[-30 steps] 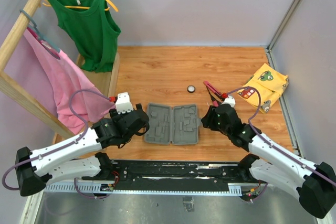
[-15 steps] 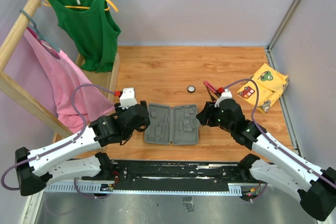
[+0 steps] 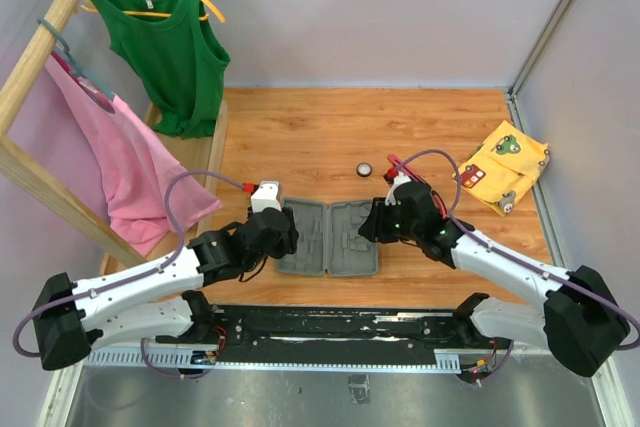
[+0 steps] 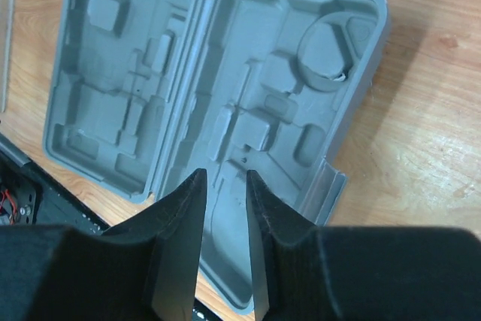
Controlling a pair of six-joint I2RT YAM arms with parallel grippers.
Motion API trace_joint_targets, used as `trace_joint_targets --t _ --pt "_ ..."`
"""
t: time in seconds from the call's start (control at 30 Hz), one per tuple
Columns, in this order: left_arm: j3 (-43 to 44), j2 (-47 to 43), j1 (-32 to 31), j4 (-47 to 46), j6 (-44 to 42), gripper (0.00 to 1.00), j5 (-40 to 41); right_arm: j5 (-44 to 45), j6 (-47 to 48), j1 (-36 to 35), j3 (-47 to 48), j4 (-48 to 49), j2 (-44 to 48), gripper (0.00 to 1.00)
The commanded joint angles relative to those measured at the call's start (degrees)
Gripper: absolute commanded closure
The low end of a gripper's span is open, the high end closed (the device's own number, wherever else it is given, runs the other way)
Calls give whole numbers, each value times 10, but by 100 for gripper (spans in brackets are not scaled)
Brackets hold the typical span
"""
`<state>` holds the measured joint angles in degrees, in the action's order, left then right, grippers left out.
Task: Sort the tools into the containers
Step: Open the storage box at the center of the board.
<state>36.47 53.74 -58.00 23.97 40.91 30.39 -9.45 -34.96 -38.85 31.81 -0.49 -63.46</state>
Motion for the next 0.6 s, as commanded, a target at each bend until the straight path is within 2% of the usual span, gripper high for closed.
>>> trace_joint_targets --t 0.0,0.27,0.57 --pt "-23 21 -3 -31 5 46 0 27 -21 -13 0 4 -27 72" --pt "-90 59 -3 -54 39 48 11 49 -23 -13 -5 7 -79 72" --pt "-102 108 -3 -62 78 48 11 60 -30 -13 -2 10 -135 72"
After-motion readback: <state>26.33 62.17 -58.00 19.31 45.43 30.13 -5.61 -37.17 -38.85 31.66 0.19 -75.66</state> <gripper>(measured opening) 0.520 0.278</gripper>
